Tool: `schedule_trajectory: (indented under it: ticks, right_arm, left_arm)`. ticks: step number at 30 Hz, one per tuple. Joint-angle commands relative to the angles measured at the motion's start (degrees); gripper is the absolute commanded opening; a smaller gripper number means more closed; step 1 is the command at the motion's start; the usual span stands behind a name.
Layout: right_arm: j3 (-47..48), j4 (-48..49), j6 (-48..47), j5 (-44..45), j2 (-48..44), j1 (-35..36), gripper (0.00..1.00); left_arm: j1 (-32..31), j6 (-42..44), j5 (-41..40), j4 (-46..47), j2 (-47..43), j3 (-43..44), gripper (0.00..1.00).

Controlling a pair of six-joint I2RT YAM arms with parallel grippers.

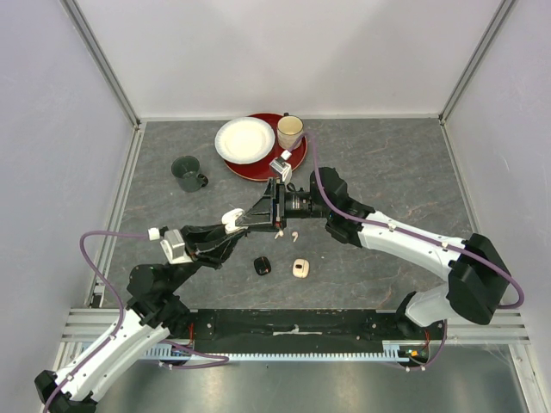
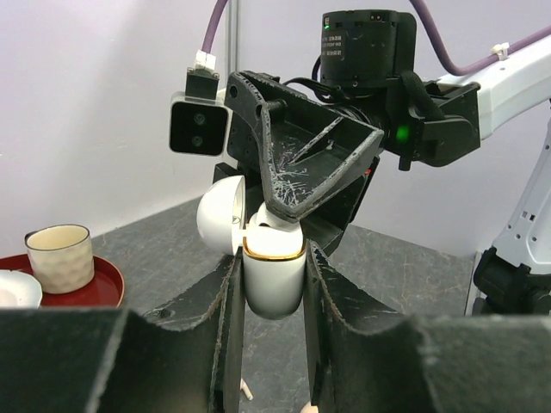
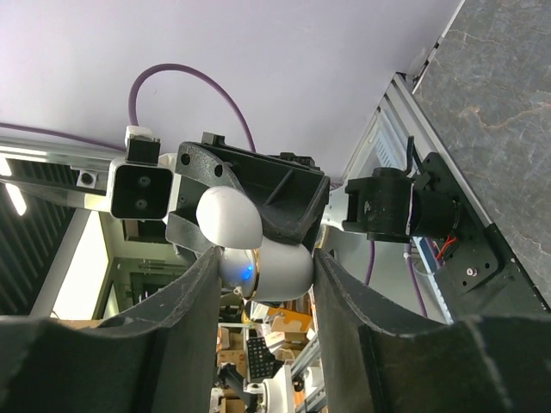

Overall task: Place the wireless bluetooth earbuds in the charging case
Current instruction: Place the earbud in the charging case, then pick up the earbud from the center of the board.

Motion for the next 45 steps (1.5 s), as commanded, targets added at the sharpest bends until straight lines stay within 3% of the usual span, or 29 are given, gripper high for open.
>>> schedule_trajectory:
  ticks: [1,7,13,16,17,23,29,38,41,45]
  right_arm:
    - [1.86,-1.12,-3.39,-0.10,-0.58,0.10,0.25]
    - [5.28,-11.14,-12.18,4.11,-2.60,0.19,0.20]
    - [6.08,-13.08,-13.86,4.73,-2.52,0.28,0.23]
    - [5.73,-12.91,-14.03,4.91,-2.61,0.28,0.32]
    - [5.55,-12.91,-14.12,5.17,-2.69,0.19,0.44]
    - [5.20,-12.73,-14.82,7.36,-4.01,0.28,0.69]
    - [5.37,-12.99,-16.67,10.61,-6.29,-0.42,0.80]
    - [4.14,-21.05,-22.20,20.10,-12.28,-6.93,0.79]
    - [7.83,-33.07,-26.86,26.78,-9.12,-7.98,0.73]
    - [10.99,-39.71,-30.73,30.31,0.09,-8.25,0.62]
  left_arm:
    - [0.09,1.30,1.12,1.71,1.29,1.69,0.03]
    - [0.09,0.42,1.38,1.01,1.73,1.78,0.04]
    - [0.09,0.59,1.47,0.57,1.47,1.78,0.02]
    - [0.09,0.94,1.12,0.48,1.29,1.87,0.02]
    - [0.09,0.94,0.77,0.39,1.11,1.87,0.02]
    - [0.09,1.12,-0.73,0.04,-0.38,1.26,0.02]
    - [0.09,1.03,-1.96,-2.50,-2.84,0.73,0.02]
    - [0.09,2.70,-6.00,-11.37,-11.71,0.73,0.02]
    - [0.09,2.96,-6.27,-13.83,-12.69,1.43,0.02]
    - [0.09,3.05,-5.48,-16.12,-14.71,3.18,0.02]
